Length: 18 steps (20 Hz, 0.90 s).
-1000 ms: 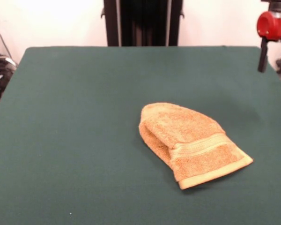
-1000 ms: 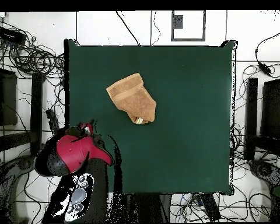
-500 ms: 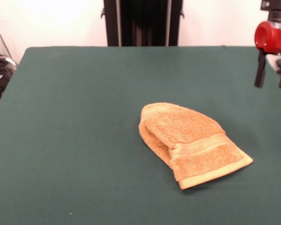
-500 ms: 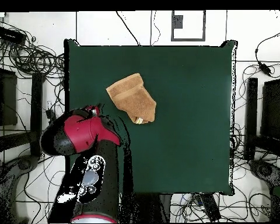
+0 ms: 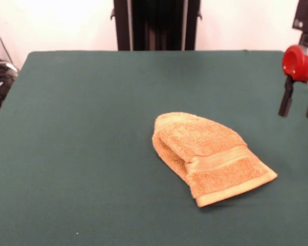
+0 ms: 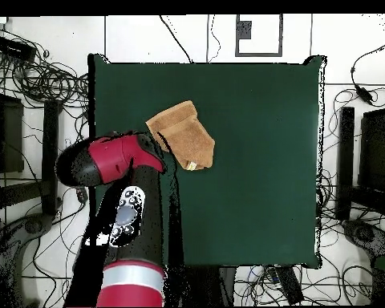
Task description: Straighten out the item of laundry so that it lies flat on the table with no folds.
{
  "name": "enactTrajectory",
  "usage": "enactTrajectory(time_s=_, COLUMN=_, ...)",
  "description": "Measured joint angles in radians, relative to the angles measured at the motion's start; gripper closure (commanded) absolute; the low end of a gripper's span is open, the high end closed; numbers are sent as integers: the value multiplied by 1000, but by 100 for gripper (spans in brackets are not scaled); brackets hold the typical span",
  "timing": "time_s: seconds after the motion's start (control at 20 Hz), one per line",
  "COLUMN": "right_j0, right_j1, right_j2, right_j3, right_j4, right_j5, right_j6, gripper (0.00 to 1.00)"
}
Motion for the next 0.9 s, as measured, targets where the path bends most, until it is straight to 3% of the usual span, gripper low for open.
enactTrajectory(time_s=0.4, right_j0=-29, right_j1=83, right_j2=27, right_j3=-93, right_j4=0, right_j5=46, right_j6=0, gripper=0)
enactTrajectory(time_s=0.9, right_j0=-64, right_j1=140, right_j2=73, right_j3=-121, right_j4=-44, right_j5=45, right_j6=0, gripper=0)
